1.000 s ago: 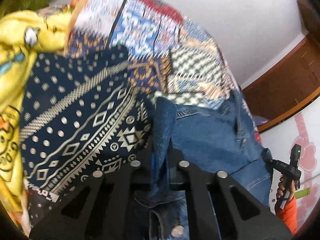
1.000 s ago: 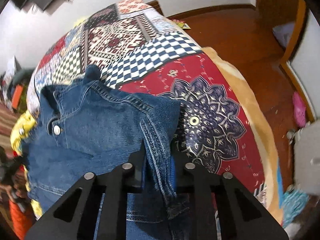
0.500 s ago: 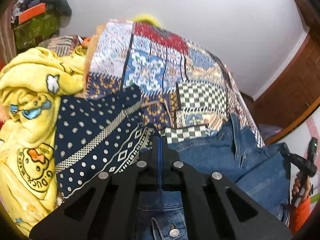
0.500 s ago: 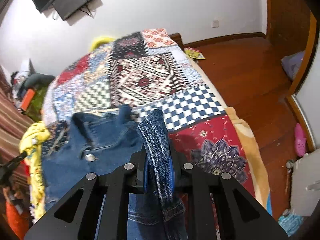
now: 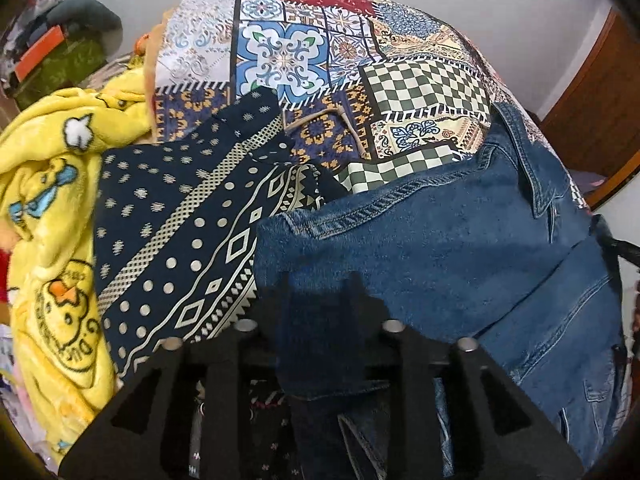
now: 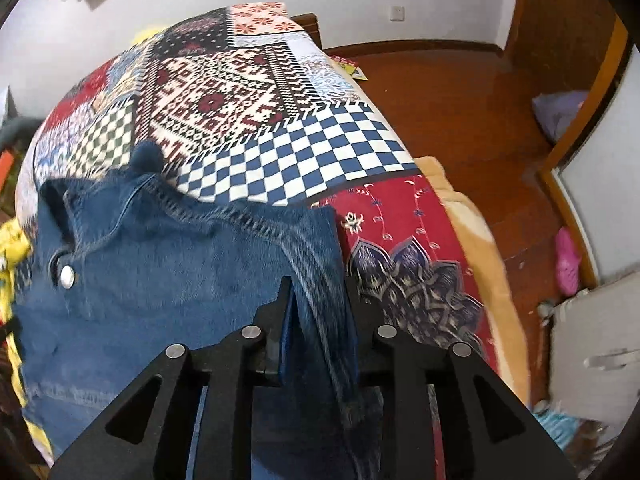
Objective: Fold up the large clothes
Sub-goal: 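Grasp the jacket hem with both grippers and fold it toward the collar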
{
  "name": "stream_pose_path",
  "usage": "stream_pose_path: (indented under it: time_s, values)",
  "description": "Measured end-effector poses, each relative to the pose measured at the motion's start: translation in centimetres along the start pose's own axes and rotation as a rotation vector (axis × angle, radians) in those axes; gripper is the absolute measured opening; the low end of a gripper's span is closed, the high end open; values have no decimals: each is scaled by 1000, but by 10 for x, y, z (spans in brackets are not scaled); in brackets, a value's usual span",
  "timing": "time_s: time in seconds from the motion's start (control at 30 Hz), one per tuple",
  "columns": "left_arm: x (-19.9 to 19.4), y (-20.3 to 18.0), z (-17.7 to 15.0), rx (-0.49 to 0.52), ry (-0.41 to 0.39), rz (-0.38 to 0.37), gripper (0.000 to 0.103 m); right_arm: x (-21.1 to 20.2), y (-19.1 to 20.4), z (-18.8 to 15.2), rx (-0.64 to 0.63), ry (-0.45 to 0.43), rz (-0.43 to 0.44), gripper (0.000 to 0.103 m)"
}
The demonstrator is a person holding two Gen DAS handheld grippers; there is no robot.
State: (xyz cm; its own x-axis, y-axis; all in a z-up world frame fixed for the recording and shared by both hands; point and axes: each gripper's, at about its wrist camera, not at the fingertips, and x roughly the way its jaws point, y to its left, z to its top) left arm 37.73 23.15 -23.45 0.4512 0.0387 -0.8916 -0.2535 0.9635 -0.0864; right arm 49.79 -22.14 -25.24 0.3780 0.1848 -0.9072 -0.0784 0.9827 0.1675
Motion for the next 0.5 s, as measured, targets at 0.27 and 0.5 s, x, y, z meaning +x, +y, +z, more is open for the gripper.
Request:
stream_pose_path:
  time_s: [0.27, 0.5]
  values:
    - [-61, -29, -13, 76, -86, 44, 58, -90, 9, -29, -99, -130, 14, 73]
    - [-128, -50, -49, 146, -186, 59, 91, -149, 16, -65, -154, -212, 16, 93]
